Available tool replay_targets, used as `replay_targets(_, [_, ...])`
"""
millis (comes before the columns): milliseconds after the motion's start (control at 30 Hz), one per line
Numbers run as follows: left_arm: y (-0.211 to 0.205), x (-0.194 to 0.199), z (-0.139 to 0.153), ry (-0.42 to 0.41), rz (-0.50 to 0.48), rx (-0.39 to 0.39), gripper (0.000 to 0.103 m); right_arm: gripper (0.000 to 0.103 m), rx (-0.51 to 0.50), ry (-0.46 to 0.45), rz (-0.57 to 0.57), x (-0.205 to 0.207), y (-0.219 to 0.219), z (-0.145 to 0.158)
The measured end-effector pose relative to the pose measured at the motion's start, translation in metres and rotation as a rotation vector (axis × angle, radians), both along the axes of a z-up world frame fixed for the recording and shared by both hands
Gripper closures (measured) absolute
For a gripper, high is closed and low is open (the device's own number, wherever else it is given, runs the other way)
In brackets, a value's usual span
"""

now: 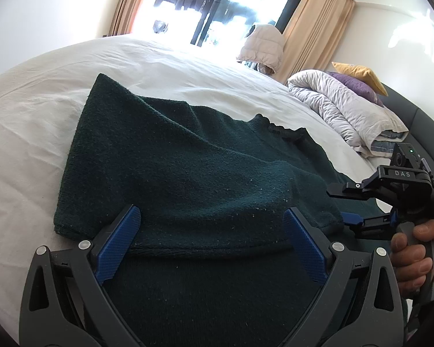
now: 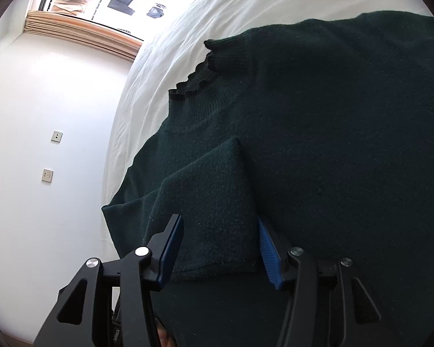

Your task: Fold small clothes

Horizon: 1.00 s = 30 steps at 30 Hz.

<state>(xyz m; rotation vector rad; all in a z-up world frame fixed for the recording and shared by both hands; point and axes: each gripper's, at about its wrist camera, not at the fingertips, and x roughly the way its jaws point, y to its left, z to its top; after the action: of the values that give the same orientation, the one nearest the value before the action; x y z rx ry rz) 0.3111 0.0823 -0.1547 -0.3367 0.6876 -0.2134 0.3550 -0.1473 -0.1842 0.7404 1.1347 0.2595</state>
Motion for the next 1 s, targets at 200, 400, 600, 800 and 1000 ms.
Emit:
replay_targets(200, [0.001,0.000,0.000,0.000,-0.001,-0.001,0.003,0.073,-0.100,-0.022,0.069,0.018,0.012,0.004])
replay_targets(400, [0.002,0.001,-0.001,-0.003,-0.003,-0.007,0.003,0.091,-0.117,-0.080,0.035,0.010,0.000,0.014])
replay_targets(600, [0.003,0.002,-0.002,-0.007,-0.005,-0.009,0.003,0.096,-0.156,-0.140,-0.001,0.006,-0.020,0.035])
replay_targets(800, [0.010,0.003,0.000,-0.030,-0.007,-0.025,0.003,0.102,-0.127,-0.142,-0.084,0.001,-0.058,0.042])
replay_targets(1000, [0.017,0.004,0.002,-0.048,-0.010,-0.050,0.003,0.077,-0.029,-0.057,0.060,-0.008,-0.037,0.033])
